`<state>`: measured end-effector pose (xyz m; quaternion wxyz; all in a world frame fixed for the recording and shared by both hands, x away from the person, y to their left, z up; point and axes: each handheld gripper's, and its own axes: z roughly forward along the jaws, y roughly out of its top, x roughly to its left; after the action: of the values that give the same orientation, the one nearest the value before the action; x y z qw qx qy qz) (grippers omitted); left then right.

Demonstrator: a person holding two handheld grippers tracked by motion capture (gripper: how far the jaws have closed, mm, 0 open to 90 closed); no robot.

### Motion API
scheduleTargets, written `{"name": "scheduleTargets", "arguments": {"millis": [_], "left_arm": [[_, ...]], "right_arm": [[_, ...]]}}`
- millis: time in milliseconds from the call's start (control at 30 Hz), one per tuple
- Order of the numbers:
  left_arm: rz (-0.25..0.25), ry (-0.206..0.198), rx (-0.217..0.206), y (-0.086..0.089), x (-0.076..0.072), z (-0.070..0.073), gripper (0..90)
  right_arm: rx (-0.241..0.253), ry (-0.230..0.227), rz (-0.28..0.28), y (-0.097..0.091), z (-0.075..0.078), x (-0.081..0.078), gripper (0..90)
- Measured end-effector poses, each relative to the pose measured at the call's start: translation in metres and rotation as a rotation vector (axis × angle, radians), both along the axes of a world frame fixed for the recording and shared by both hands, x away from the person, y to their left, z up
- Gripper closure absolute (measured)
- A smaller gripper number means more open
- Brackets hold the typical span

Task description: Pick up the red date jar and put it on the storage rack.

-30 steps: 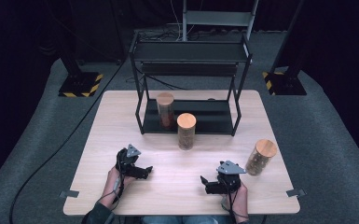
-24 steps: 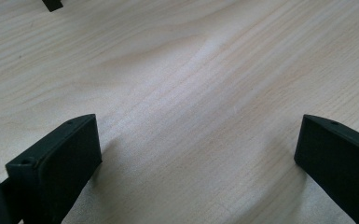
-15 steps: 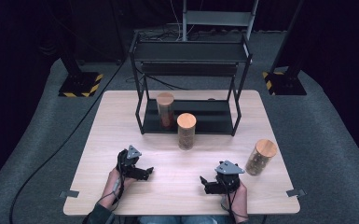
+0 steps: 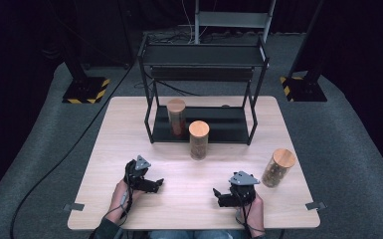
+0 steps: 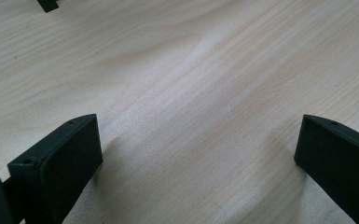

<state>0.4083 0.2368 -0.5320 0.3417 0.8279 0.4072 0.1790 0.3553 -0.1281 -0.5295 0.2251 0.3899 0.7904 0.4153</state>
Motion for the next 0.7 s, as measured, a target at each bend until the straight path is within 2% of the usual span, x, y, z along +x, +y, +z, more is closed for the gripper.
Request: {"name": "scheduleTargets", "arguments": {"millis": [167, 467, 633, 700], "left_arm": [[0.013, 0.0, -0.001, 0.0, -0.0008, 0.0, 0.0], [0.012, 0.001, -0.003, 0.0003, -0.0009, -0.0002, 0.0], [0.015, 0.001, -0.003, 0.0003, -0.0004, -0.0001, 0.0], [0.015, 0.002, -0.003, 0.0003, -0.0003, 0.0, 0.0]], "right_arm": [[0.006, 0.016, 0.004, -0.0006, -0.0001, 0.0034, 0.9], [0.01, 0.013, 0.007, -0.0009, 0.0, 0.0038, 0.8], [-0.022, 0.012, 0.016, 0.0023, -0.0004, 0.0037, 0.4], [-0.058, 0.013, 0.007, 0.0059, -0.0009, 0.0039, 0.0]]}}
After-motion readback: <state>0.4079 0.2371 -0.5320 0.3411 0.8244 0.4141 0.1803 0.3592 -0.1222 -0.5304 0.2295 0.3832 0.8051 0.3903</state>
